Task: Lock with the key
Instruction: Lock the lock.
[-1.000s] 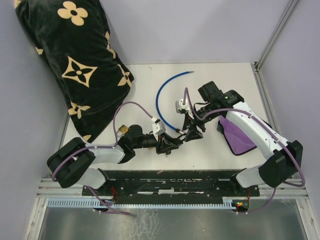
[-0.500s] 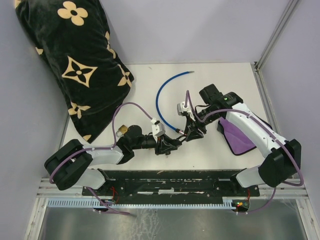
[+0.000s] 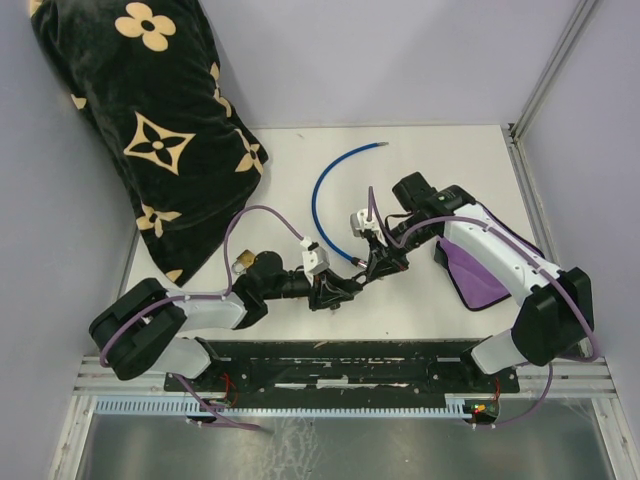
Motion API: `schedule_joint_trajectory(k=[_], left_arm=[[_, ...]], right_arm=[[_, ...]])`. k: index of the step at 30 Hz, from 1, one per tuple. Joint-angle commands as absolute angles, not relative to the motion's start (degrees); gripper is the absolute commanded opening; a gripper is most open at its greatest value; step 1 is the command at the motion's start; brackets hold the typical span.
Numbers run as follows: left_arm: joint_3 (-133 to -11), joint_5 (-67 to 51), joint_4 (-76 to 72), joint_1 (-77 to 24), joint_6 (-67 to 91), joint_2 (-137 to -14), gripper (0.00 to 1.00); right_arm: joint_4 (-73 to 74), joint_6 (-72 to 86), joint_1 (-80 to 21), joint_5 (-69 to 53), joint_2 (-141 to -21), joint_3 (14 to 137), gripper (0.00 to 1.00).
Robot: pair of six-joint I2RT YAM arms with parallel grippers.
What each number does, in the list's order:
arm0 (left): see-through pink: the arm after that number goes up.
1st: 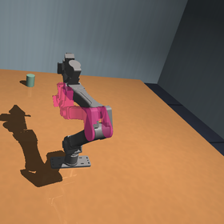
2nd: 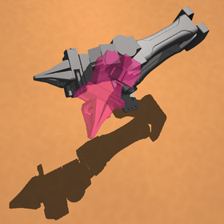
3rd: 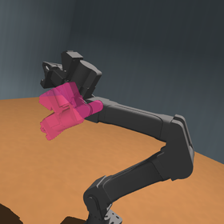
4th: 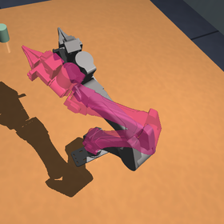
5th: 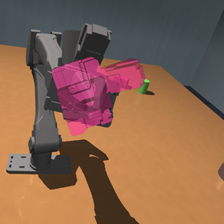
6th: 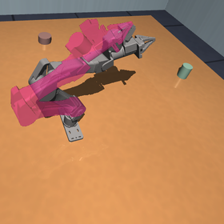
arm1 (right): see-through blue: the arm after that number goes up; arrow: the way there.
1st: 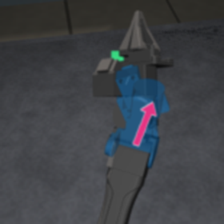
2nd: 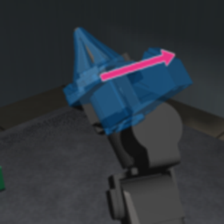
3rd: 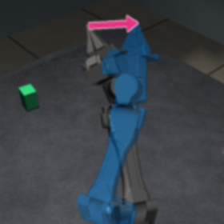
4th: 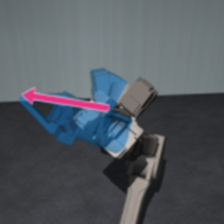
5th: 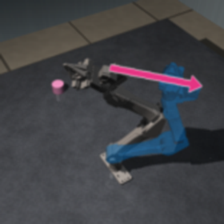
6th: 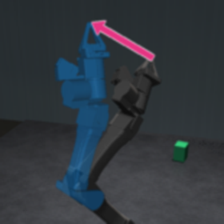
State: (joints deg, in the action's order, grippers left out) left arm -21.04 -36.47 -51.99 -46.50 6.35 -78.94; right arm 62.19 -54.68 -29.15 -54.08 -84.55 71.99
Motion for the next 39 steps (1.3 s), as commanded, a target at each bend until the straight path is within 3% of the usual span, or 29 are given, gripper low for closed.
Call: schedule_joint_trajectory(k=[1,12,22,39], left_arm=[[-21.48,-37.69,-61.46,-45.89,4.84,-78.78,0.03],[-20.97,-29.09,-61.26,-45.88,-2.33,-89.47,0.03],[-19.63,-27.08,-70.10,-45.96,-1.76,-99.93,0.03],[-15.83,-28.41,-80.23,-45.72,-2.49,-108.49,0.03]], right_arm=[[62.55,-57.90,-29.64,-57.00,-85.58,72.00,0.03],[45.70,-50.92,-36.10,-43.60,-82.86,62.09,0.02],[43.75,-51.60,-40.08,-39.59,-85.86,59.70,0.02],[39.88,-50.10,-40.80,-52.31,-87.13,56.52,0.02]])
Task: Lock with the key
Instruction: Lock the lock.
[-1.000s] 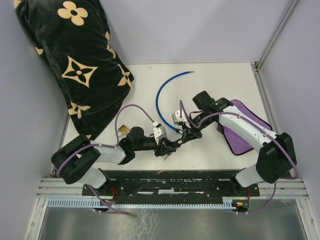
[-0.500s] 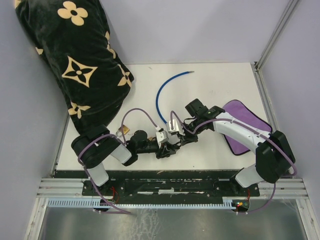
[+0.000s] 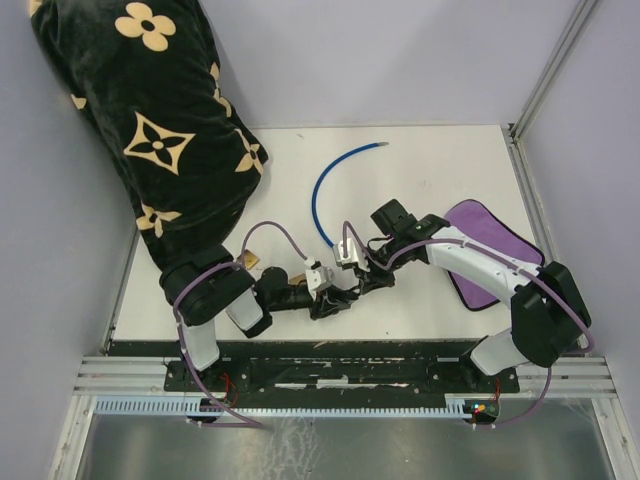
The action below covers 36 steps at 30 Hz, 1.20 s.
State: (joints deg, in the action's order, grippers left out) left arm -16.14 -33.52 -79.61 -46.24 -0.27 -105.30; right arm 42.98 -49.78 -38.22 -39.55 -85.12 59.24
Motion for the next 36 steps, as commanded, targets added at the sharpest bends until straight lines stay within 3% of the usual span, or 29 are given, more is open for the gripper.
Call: schedule_joint_trajectory(k=[1,16,26,36], left_arm=[[-15.63,-28.85,-80.51,-45.60,-2.54,-108.80,0.03],[-16.16,-32.74,-79.79,-44.27,-2.21,-110.92,0.03],[-20.79,-33.22,-73.75,-44.38,0.42,-112.57,0.03],[-21.92,-33.13,-79.37,-44.43,3.40,-115.92,0.03]], right_arm=[[39.89,-51.25,-40.76,-52.43,-87.43,56.37,0.02],[43.16,-60.44,-40.69,-51.96,-91.67,58.10,0.02],[44.09,-48.17,-41.23,-48.89,-89.44,67.92,0.02],[45.63,-44.60,-44.68,-45.36,-91.53,71.49,0.02]])
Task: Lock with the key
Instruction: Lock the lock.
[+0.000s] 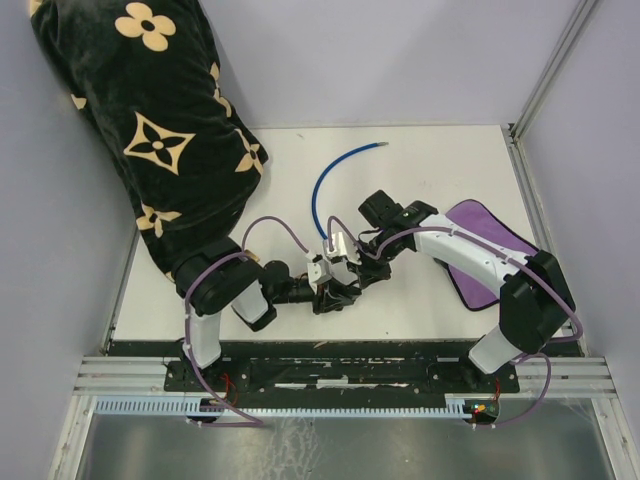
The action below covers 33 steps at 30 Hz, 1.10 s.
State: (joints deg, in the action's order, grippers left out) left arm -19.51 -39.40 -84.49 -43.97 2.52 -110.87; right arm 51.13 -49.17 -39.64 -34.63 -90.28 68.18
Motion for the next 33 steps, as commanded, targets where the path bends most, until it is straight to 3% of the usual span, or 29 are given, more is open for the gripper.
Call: schedule_joint_trajectory(k=[1,7,33], left_arm=[[-21.92,-33.31,-80.68,-44.38,3.80,-116.83,0.03],[-19.75,-32.83,-90.01,-44.30,4.74,-120.91,0.03],[-19.83,-34.44,-95.51,-44.10,5.08,-129.14,0.03]], right_arm=[[45.07,-43.79,-45.19,-45.09,-91.87,71.36,0.02],[41.78,-42.22,-46.41,-43.91,-93.95,68.38,0.02],[30.57,-40.79,-50.49,-46.68,-96.64,62.76,0.02]])
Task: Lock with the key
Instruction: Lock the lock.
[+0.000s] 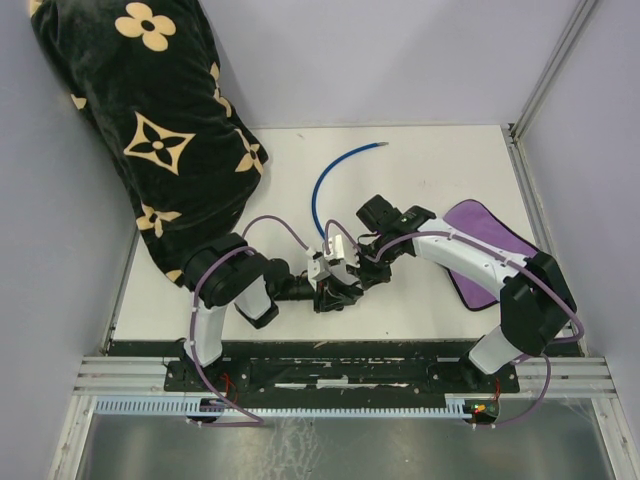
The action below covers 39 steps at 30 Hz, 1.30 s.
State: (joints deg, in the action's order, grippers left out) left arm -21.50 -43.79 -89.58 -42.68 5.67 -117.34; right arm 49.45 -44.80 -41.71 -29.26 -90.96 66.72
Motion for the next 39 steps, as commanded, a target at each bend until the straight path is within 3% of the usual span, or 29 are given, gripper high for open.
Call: schedule_joint_trajectory(k=[1,16,22,39], left_arm=[[-19.79,-34.45,-95.97,-44.12,5.25,-129.52,0.03],[-17.91,-34.30,-99.03,-43.42,6.66,-127.61,0.03],[-19.42,-34.01,-96.77,-43.40,9.15,-123.86,0.03],[-22.16,-25.72,-95.62,-43.95,10.22,-116.75,0.03]], right_arm=[[29.72,-40.06,-50.44,-46.81,-96.78,62.51,0.02],[24.23,-33.25,-47.17,-51.59,-94.47,61.64,0.02],[30.76,-32.13,-41.45,-51.73,-91.52,68.00,0.02],[43.46,-37.45,-43.47,-50.03,-92.96,79.08,0.02]])
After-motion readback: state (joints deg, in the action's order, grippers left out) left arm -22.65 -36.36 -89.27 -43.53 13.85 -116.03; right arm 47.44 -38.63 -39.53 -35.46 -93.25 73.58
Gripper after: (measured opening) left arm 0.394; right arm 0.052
